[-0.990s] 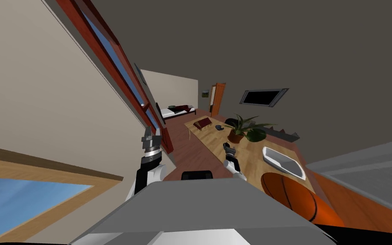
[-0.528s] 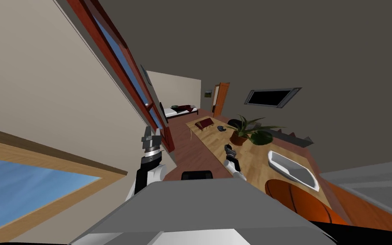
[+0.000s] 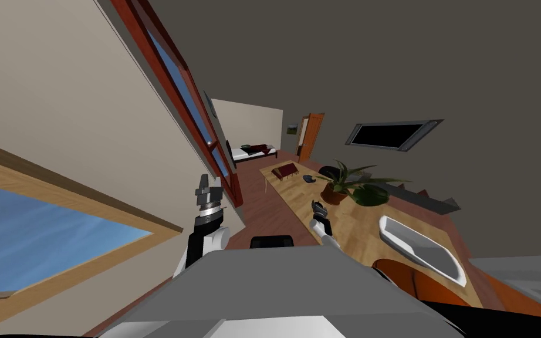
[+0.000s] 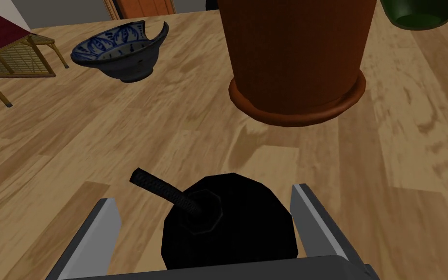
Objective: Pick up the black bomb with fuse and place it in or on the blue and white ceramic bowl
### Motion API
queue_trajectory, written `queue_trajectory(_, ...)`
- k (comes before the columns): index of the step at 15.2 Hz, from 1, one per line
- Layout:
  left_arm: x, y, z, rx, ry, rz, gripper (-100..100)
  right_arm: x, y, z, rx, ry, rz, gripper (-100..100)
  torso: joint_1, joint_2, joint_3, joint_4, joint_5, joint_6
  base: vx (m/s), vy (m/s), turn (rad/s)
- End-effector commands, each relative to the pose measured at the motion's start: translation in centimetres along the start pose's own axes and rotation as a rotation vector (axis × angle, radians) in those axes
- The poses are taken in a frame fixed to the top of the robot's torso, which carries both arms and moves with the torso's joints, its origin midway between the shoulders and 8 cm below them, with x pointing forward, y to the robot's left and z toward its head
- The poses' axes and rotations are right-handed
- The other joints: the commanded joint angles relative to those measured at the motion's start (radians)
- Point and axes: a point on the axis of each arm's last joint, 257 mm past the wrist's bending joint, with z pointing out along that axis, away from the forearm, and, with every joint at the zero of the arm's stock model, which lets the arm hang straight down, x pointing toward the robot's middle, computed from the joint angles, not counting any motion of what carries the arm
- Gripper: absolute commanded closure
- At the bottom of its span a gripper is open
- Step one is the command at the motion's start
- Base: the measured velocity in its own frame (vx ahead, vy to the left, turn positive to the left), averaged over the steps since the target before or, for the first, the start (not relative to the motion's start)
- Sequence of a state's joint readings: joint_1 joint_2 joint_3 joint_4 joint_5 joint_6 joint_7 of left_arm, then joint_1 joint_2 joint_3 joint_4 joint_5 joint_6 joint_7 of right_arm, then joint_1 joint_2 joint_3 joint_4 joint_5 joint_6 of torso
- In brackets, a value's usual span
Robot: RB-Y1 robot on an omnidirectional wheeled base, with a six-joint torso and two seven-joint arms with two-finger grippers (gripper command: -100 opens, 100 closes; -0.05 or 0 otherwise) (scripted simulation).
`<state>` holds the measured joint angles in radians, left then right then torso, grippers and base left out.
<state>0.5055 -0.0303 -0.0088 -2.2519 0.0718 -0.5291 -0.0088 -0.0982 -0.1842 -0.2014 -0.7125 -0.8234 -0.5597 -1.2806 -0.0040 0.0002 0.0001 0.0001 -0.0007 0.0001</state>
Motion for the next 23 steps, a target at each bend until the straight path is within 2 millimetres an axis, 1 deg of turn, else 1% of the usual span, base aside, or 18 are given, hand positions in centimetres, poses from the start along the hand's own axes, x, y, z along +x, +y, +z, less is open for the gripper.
queue_trajectory(1, 0.0, 0.0, 0.0, 0.000, 0.000, 0.000, 0, 0.1, 0.4, 0.3, -0.015, 0.003, 0.002, -100, 0.000, 0.000, 0.000, 0.000, 0.000, 0.000, -0.015, -0.051, 0.106)
queue_trajectory(2, 0.0, 0.0, 0.0, 0.000, 0.000, 0.000, 0, 0.0, 0.2, 0.1, -0.007, 0.001, 0.000, -100, 0.000, 0.000, 0.000, 0.000, 0.000, 0.000, -0.010, -0.032, 0.039)
queue_trajectory(3, 0.0, 0.0, 0.0, 0.000, 0.000, 0.000, 0, 0.0, 0.2, 0.2, -0.008, 0.002, 0.000, 100, 0.001, 0.000, 0.000, 0.000, 0.000, 0.000, -0.003, -0.013, 0.002)
queue_trajectory(7, 0.0, 0.0, 0.0, 0.000, 0.000, 0.000, 0, 0.4, 0.4, 0.3, -0.011, 0.011, -0.005, 100, 0.002, -0.001, -0.001, -0.001, -0.002, -0.001, -0.001, -0.004, -0.006)
queue_trajectory(8, 0.0, 0.0, 0.0, 0.000, 0.000, 0.000, 0, -0.1, -0.3, -0.2, 0.013, -0.002, -0.004, 100, 0.001, -0.001, -0.001, -0.001, -0.003, -0.001, 0.004, 0.024, -0.200)
queue_trajectory(11, 0.0, 0.0, 0.0, 0.000, 0.000, 0.000, 0, -0.3, -1.1, -0.8, 0.040, -0.008, -0.010, 100, 0.006, -0.001, -0.001, -0.002, -0.003, 0.000, 0.015, 0.082, -0.215)
queue_trajectory(12, 0.0, 0.0, 0.0, 0.000, 0.000, 0.000, 0, 0.0, -0.7, -0.4, 0.027, 0.000, -0.010, 100, 0.007, -0.001, -0.001, -0.002, -0.004, -0.001, 0.003, 0.050, -0.052)
queue_trajectory(13, 0.0, 0.0, 0.0, 0.000, 0.000, 0.000, 0, 0.7, 1.8, 0.3, -0.002, 0.001, -0.003, 100, 0.006, -0.001, -0.001, -0.002, -0.004, -0.002, 0.030, 0.051, 0.231)
queue_trajectory(14, 0.0, 0.0, 0.0, 0.000, 0.000, 0.000, 0, 0.9, 2.5, 0.5, -0.012, 0.002, -0.001, 100, 0.004, -0.003, -0.002, -0.002, -0.005, -0.004, 0.061, 0.055, 0.312)
queue_trajectory(15, 0.0, 0.0, 0.0, 0.000, 0.000, 0.000, 0, 1.4, 4.4, 0.9, -0.034, 0.002, 0.001, 100, 0.004, -0.005, -0.003, -0.002, -0.005, -0.004, 0.093, 0.049, 0.310)
queue_trajectory(17, 0.0, 0.0, 0.0, 0.000, 0.000, 0.000, 0, 1.4, 4.4, 0.9, -0.034, 0.002, 0.001, 100, 0.002, -0.009, -0.005, -0.002, -0.005, -0.004, 0.086, 0.018, 0.116)
queue_trajectory(18, 0.0, 0.0, 0.0, 0.000, 0.000, 0.000, 0, 2.0, 6.5, 1.3, -0.060, 0.002, 0.002, 100, 0.001, -0.008, -0.005, -0.002, -0.006, -0.003, 0.063, 0.018, 0.149)
queue_trajectory(22, 0.0, 0.0, 0.0, 0.000, 0.000, 0.000, 0, 3.5, 11.4, 2.1, -0.121, 0.000, 0.002, 100, -0.001, -0.009, -0.005, -0.001, -0.006, -0.004, 0.094, 0.009, 0.252)
queue_trajectory(23, 0.0, 0.0, 0.0, 0.000, 0.000, 0.000, 0, 3.5, 11.4, 2.1, -0.121, 0.000, 0.002, 100, -0.001, -0.009, -0.005, -0.001, -0.005, -0.004, 0.093, -0.011, 0.152)
